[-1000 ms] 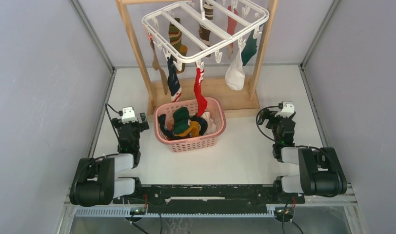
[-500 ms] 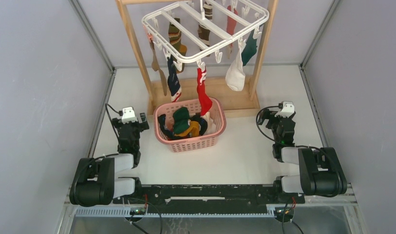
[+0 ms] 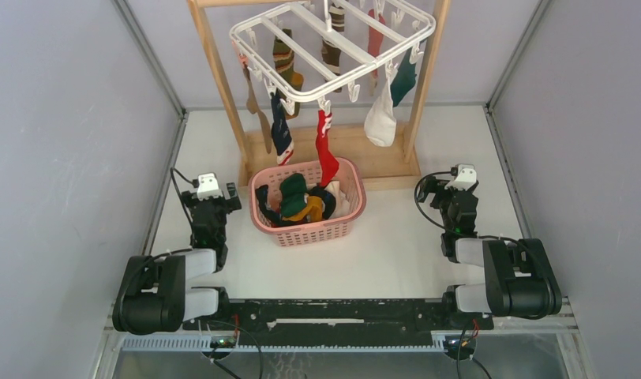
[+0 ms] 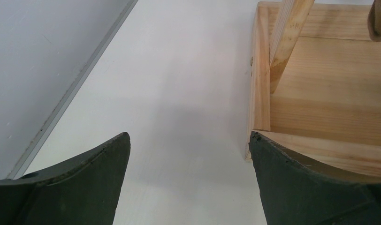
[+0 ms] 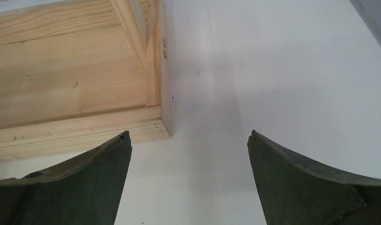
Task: Remove the socks clipped to the hanger
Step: Reset both arms
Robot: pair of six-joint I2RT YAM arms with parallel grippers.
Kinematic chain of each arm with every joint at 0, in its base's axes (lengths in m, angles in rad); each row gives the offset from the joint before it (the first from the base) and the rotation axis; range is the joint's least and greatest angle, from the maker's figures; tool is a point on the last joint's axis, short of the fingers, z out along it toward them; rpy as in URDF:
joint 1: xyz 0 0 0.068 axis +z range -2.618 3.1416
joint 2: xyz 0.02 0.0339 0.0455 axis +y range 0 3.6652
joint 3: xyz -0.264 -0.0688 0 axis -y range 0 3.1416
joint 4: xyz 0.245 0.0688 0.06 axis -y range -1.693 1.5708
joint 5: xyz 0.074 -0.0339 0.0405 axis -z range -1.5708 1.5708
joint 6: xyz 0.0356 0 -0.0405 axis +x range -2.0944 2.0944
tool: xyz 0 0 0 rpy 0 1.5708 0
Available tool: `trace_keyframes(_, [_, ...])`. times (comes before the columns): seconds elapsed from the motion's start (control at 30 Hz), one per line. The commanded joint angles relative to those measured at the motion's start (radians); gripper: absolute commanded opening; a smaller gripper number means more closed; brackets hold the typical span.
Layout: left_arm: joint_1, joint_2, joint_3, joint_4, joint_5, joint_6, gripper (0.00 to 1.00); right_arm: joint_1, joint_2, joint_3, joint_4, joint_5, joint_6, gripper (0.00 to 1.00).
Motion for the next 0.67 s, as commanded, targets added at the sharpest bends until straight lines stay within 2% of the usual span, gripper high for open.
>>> trace_keyframes(0.0, [0.007, 0.0, 0.039, 0.063, -0.004, -0.015, 1.0, -0.003, 0.005, 0.032, 0.024, -0.007, -0.011, 1.0])
trace_keyframes(0.63, [0.007, 0.0, 0.039, 0.062, -0.005, -0.015, 1.0, -0.031, 0.006, 0.035, 0.019, -0.008, -0.011, 1.0])
